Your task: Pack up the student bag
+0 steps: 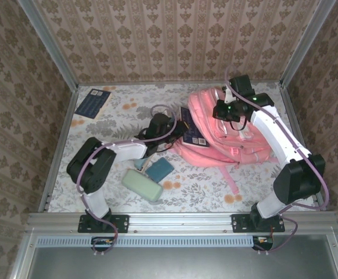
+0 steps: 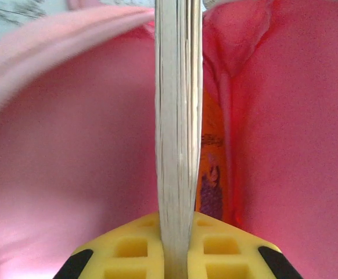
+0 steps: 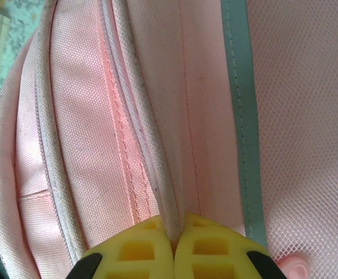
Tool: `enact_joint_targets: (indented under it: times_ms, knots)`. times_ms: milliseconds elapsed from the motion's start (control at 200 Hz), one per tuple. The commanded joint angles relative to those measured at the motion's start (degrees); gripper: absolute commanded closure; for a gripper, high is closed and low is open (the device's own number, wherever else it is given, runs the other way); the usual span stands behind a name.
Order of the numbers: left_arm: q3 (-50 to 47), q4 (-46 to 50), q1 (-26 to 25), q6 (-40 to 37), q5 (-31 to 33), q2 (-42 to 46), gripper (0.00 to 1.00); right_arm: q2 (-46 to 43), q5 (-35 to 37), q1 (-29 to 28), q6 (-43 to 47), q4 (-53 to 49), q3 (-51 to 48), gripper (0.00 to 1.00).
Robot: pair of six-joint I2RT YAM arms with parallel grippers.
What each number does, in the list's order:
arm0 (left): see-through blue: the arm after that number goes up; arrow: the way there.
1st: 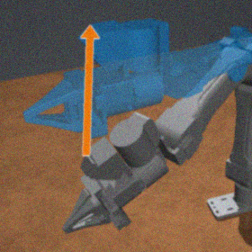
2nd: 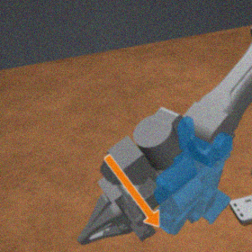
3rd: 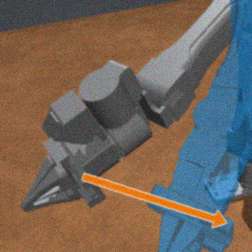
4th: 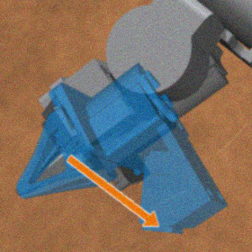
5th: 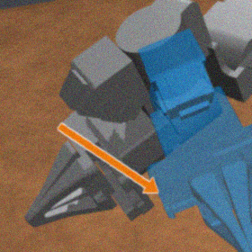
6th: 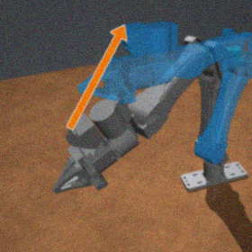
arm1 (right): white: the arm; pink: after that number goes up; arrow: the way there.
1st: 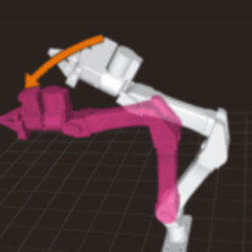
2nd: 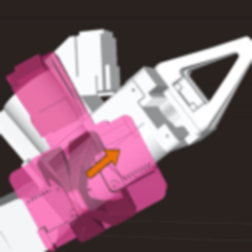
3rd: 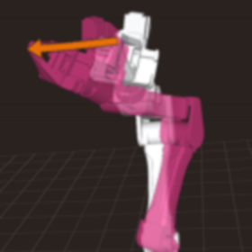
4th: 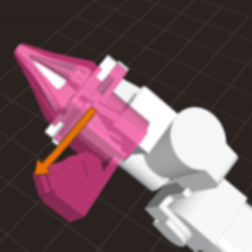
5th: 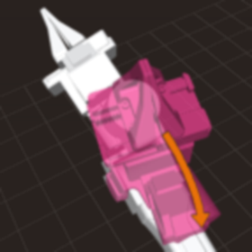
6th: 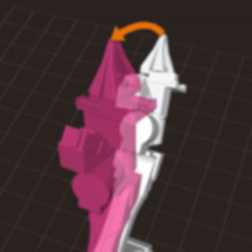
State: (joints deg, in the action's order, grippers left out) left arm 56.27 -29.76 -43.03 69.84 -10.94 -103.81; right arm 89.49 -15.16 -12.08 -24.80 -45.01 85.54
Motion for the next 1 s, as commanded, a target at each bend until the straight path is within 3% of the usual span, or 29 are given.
enact_joint_targets:
  times_ms: [0,360,535,615,750,990]
  knots:
    - [5.1,-8.4,-3.0,3.4,4.1,-3.8,1.00,-3.0,-6.9,1.6,-3.9,5.0,2.7,1.00]
    - [19.2,-8.1,-11.2,5.7,11.7,-16.2,1.00,-1.9,-10.4,2.8,-6.1,7.1,2.4,1.00]
    - [27.2,-1.9,-13.4,6.0,14.1,-22.1,1.00,-2.1,-11.1,2.8,-6.5,7.7,1.8,1.00]
    - [30.1,-0.6,-14.0,6.0,13.5,-24.5,0.85,-2.2,-11.1,2.8,-6.6,7.8,1.2,1.00]
    - [29.2,4.7,-14.7,4.7,15.6,-22.8,0.48,-2.5,-10.7,2.8,-6.2,7.6,1.1,1.00]
    - [23.6,14.2,-13.9,0.1,19.6,-13.4,0.23,-2.2,-10.5,3.0,-5.6,7.4,0.8,1.00]
